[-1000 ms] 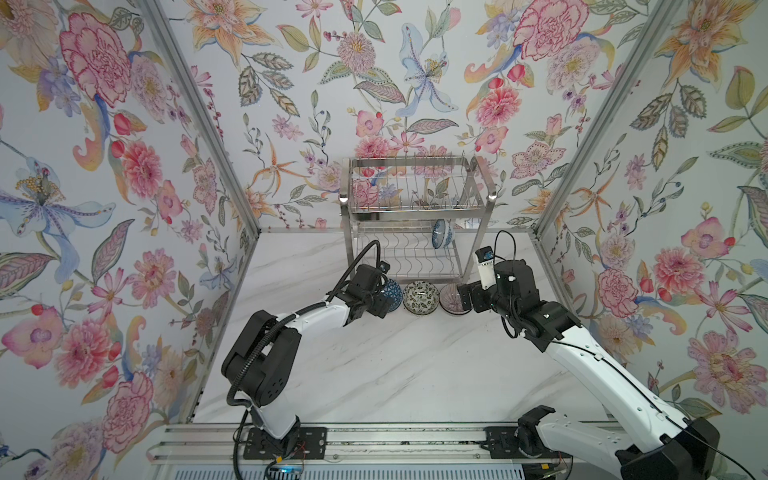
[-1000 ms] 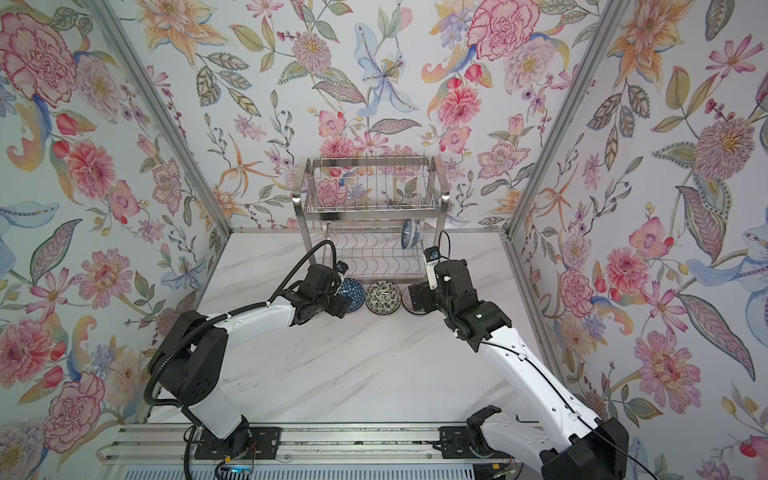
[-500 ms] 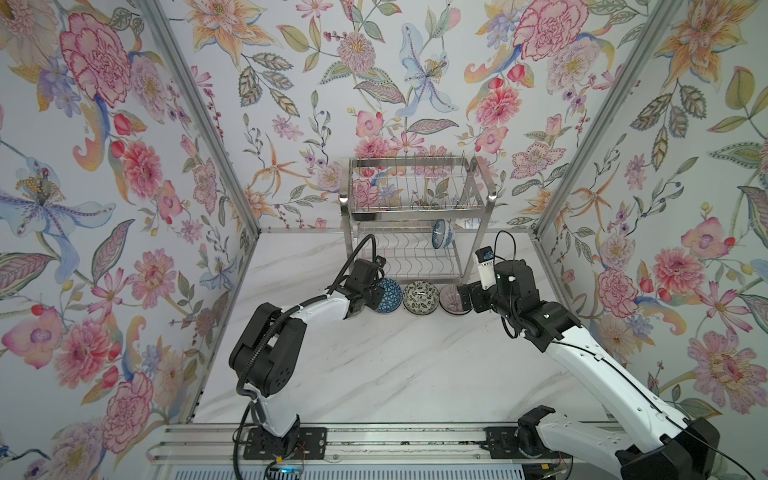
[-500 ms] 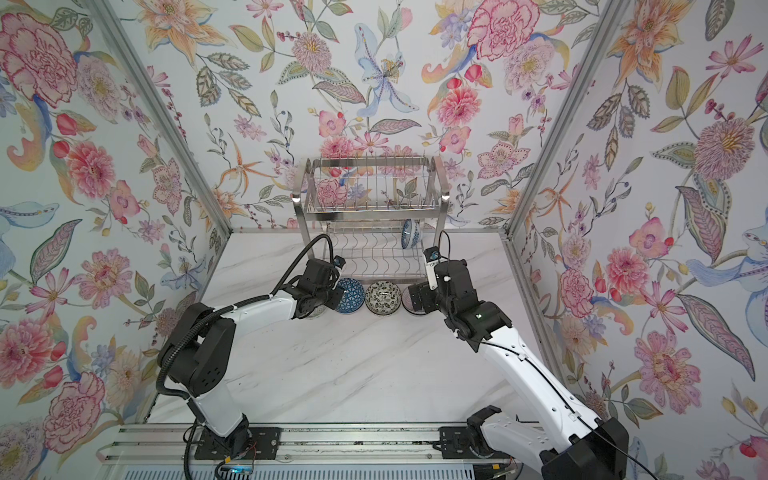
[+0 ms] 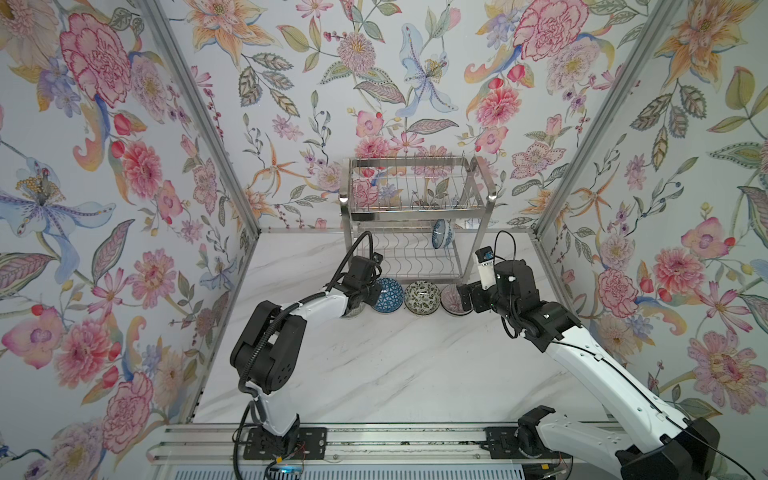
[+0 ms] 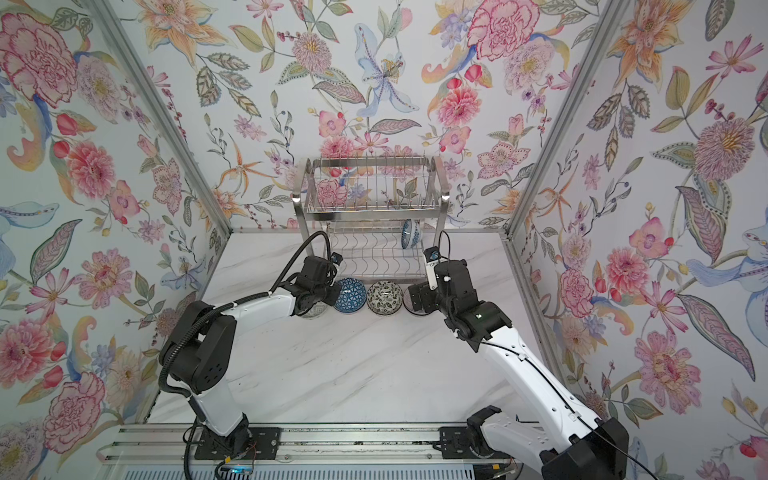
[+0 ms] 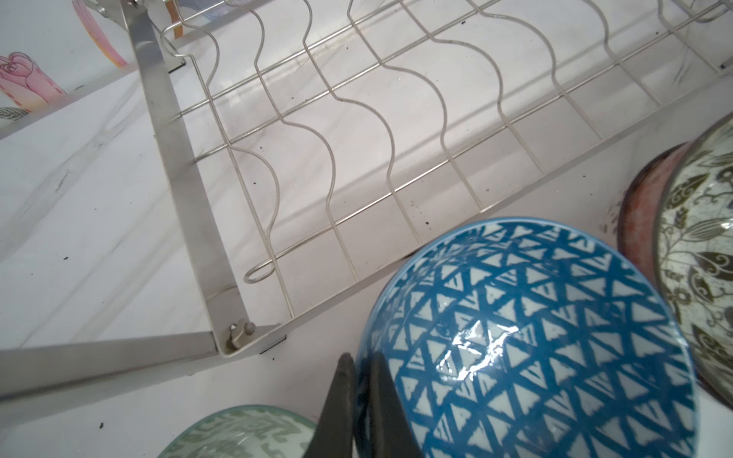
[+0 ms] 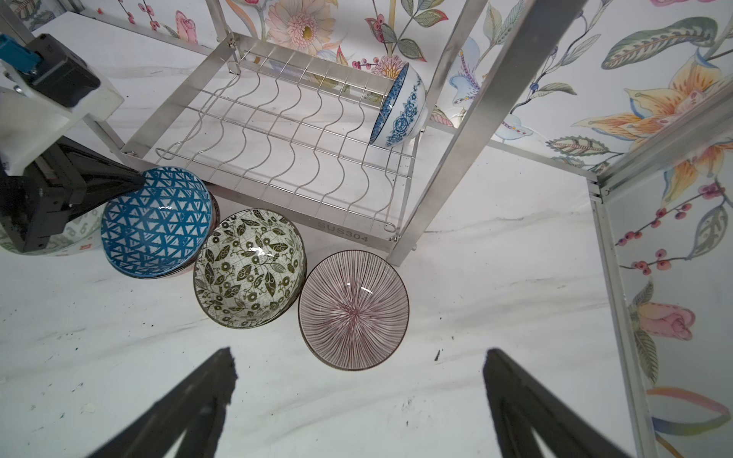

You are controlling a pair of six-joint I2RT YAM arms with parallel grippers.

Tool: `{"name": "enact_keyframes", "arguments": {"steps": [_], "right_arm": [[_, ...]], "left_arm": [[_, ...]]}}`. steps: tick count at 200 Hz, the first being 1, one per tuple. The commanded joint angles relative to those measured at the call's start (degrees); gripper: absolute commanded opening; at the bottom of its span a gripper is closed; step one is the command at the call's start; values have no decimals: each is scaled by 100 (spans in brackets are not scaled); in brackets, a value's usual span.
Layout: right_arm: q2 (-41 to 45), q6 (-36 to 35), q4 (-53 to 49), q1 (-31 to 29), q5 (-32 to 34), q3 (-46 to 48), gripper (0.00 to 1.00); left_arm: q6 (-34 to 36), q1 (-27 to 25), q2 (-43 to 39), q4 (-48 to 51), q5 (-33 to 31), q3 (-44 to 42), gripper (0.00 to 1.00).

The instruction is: Load the bowls into the dish rack

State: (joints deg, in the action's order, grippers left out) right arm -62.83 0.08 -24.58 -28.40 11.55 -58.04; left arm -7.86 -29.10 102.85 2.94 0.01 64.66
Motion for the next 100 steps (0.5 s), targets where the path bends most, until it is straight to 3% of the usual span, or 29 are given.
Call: {"name": "enact_keyframes", "arguments": {"steps": [1,100], "right_arm": [[85,36,41,17,93,73,99],[113,36,41,14,102,86,99]], "left_arm": [[142,1,31,109,-26,97,0],[153,2,-422,338,-211,69,0]]}}
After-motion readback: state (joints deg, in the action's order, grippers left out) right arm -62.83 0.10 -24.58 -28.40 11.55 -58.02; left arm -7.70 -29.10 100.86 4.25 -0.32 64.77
